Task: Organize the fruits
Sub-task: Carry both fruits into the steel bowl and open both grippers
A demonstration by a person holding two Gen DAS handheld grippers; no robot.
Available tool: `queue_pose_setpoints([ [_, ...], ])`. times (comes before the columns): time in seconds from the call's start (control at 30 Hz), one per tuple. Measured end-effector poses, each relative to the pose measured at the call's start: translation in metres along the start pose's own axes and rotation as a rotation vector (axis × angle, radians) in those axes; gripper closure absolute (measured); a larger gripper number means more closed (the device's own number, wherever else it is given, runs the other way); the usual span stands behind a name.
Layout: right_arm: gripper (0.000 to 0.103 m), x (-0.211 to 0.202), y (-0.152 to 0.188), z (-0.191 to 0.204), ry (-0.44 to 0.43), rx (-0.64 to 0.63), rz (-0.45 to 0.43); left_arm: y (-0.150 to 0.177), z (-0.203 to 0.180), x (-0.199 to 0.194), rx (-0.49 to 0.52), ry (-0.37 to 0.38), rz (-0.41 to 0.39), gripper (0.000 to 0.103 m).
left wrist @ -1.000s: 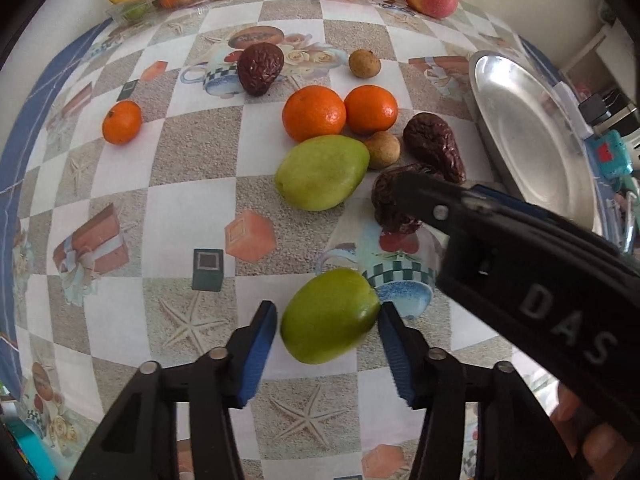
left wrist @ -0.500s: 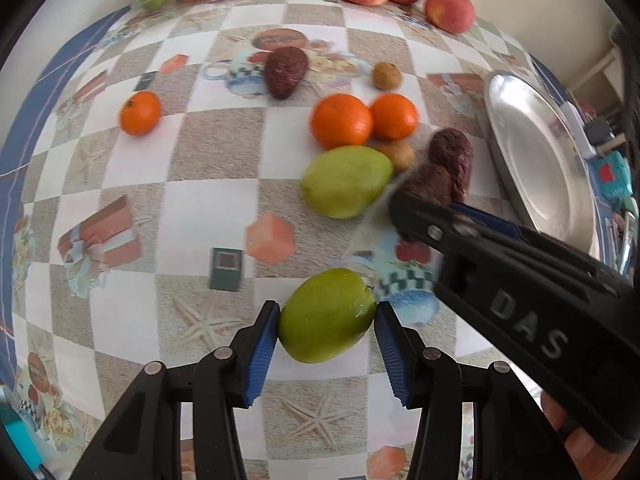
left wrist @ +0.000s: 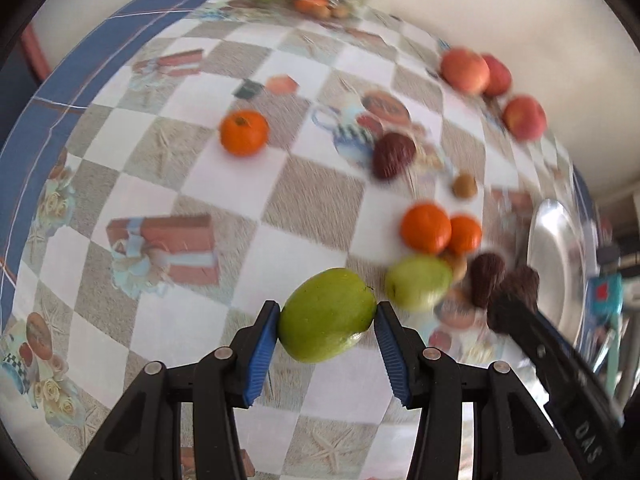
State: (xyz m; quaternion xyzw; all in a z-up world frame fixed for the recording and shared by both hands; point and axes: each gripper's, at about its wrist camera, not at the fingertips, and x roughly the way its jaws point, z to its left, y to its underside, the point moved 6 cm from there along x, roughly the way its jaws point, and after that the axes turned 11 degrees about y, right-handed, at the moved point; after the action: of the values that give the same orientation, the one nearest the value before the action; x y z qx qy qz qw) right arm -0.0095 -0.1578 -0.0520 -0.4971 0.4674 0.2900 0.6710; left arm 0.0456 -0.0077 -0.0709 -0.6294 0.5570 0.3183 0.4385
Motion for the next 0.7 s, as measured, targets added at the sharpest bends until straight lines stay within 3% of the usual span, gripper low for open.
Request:
queue_pose_setpoints([
  [0.33, 0.064, 0.001, -0.042, -0.010, 0.015, 0.082, -0.021, -0.050, -0.032, -0.002, -0.096, 0.027, -0.070, 0.051],
  [0.47, 0.064, 0.005, -0.054, -0.022, 0.070, 0.078, -0.039, -0.068, -0.053, 0.010, -0.092, 0.023, -0.087, 0.051],
  [0.7, 0.064, 0.006, -0.069, -0.069, 0.101, 0.186, -0.051, -0.076, -0.099, 0.028, -0.027, 0.037, -0.087, 0.051],
])
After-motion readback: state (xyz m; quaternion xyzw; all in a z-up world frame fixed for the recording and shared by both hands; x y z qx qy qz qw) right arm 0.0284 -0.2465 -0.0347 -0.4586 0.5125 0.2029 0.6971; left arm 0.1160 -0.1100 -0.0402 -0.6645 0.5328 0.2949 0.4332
